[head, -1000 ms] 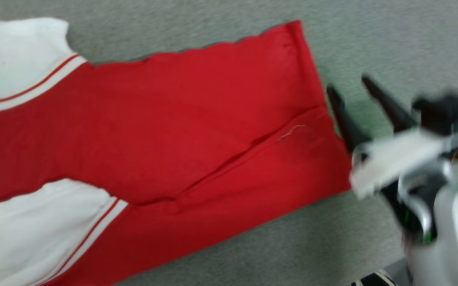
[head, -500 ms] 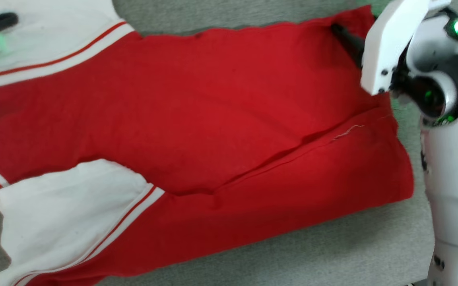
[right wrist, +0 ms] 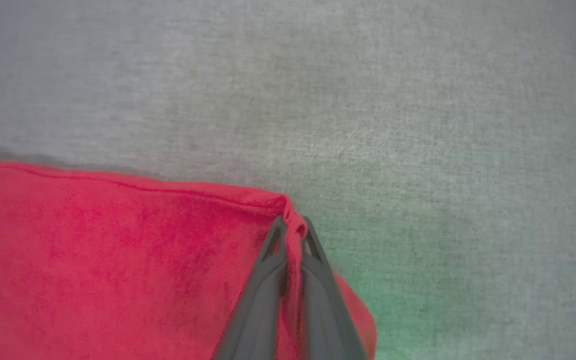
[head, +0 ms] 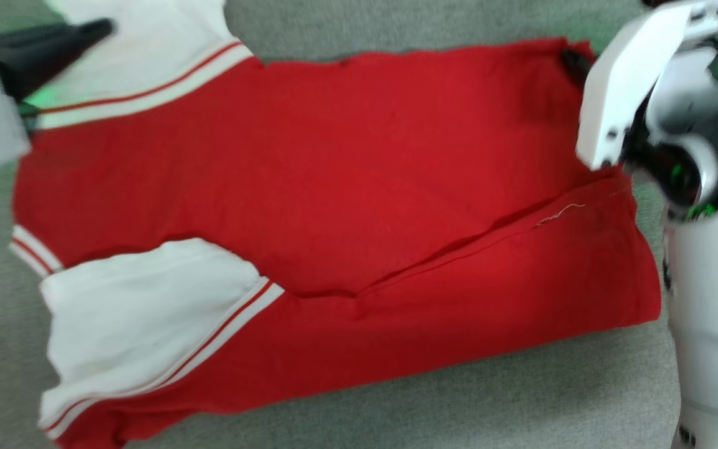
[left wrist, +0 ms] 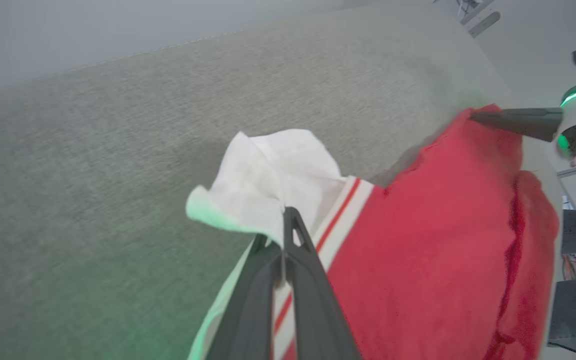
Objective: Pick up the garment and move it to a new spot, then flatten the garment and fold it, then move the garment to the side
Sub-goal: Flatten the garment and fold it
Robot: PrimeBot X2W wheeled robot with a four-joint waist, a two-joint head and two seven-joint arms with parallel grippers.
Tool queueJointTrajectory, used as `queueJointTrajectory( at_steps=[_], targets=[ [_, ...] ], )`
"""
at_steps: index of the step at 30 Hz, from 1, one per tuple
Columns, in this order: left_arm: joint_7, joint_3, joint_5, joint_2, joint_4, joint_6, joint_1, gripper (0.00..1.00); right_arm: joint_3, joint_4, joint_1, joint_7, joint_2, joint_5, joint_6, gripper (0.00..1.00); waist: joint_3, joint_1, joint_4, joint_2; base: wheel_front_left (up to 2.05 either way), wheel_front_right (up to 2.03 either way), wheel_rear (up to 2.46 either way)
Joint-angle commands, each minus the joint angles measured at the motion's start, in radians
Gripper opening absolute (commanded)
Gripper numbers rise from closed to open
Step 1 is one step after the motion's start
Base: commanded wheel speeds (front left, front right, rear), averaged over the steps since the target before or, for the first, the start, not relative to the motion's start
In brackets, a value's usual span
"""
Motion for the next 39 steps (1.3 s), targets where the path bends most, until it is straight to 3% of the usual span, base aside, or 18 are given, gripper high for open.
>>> queueJointTrajectory(
  at_steps=[1, 4, 8, 17, 23, 28, 31, 39],
  targets=[
    [-0.047, 0.001, -0.028, -0.025, -0.022, 0.002, 0.032, 0.0, 0.005, -0.021, 0.047, -0.024, 0.0, 0.001, -0.002, 0.0, -0.091, 0.0, 0.046, 0.0, 0.0, 0.0, 0.0],
    [-0.119, 0.005, -0.065, -0.037, -0.082, 0.002, 0.079, 0.0, 0.018, -0.076, 0.122, -0.042, -0.005, 0.022, -0.002, 0.0, -0.166, 0.0, 0.077, 0.0, 0.0, 0.0, 0.0],
    [-0.21, -0.002, -0.083, -0.022, -0.17, 0.002, 0.162, 0.0, 0.034, -0.158, 0.232, -0.039, -0.073, 0.076, -0.002, 0.0, -0.252, 0.0, 0.111, 0.0, 0.0, 0.0, 0.0],
    [-0.419, -0.055, -0.064, 0.073, -0.358, 0.002, 0.389, 0.0, -0.031, -0.355, 0.497, -0.008, -0.228, 0.211, -0.002, 0.0, -0.342, 0.0, 0.177, 0.0, 0.0, 0.0, 0.0],
    [-0.587, -0.11, -0.045, 0.078, -0.436, 0.002, 0.535, 0.0, -0.121, -0.493, 0.693, -0.045, -0.226, 0.258, -0.002, 0.0, -0.344, 0.0, 0.231, 0.0, 0.0, 0.0, 0.0],
    [-0.686, -0.16, -0.037, 0.091, -0.433, 0.002, 0.635, 0.0, -0.156, -0.536, 0.808, -0.091, -0.204, 0.251, -0.002, 0.0, -0.327, 0.0, 0.238, 0.0, 0.0, 0.0, 0.0],
    [-0.711, -0.185, -0.013, 0.088, -0.387, 0.002, 0.676, 0.0, -0.161, -0.522, 0.834, -0.131, -0.189, 0.231, -0.002, 0.0, -0.31, 0.0, 0.236, 0.0, 0.0, 0.0, 0.0],
    [-0.727, -0.225, 0.014, -0.032, -0.209, 0.002, 0.686, 0.0, -0.143, -0.352, 0.791, -0.252, -0.14, 0.17, -0.002, 0.0, -0.266, 0.0, 0.227, 0.0, 0.0, 0.0, 0.0]
  ],
)
